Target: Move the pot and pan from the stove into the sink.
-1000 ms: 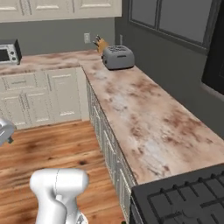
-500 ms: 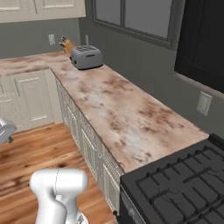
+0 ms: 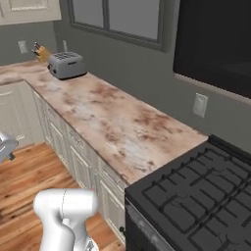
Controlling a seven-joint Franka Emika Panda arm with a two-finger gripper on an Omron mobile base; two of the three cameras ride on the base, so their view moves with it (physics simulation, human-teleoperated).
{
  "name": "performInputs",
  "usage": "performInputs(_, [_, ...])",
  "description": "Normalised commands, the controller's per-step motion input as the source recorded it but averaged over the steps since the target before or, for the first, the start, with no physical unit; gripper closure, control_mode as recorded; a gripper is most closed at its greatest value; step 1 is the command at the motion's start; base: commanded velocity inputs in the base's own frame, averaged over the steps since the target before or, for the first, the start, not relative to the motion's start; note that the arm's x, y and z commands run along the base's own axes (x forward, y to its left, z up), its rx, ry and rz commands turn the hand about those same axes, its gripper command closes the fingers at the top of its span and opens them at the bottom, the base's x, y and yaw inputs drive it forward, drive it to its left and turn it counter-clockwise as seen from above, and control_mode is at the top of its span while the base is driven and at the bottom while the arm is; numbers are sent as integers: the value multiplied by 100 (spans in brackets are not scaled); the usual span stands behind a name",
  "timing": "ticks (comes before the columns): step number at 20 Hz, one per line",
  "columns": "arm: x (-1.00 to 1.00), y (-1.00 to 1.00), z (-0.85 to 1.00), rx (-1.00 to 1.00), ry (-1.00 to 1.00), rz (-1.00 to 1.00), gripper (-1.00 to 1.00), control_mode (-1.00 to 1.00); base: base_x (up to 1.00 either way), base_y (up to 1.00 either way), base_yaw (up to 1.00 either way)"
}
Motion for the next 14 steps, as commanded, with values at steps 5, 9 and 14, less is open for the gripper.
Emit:
performInputs(5, [0, 0, 0, 0, 0, 0, -100, 100, -20, 0, -33])
performInputs(9, [0, 0, 0, 0, 0, 0, -100, 100, -21, 0, -33])
performInputs(14, [0, 0, 0, 0, 0, 0, -100, 100, -17, 0, -32])
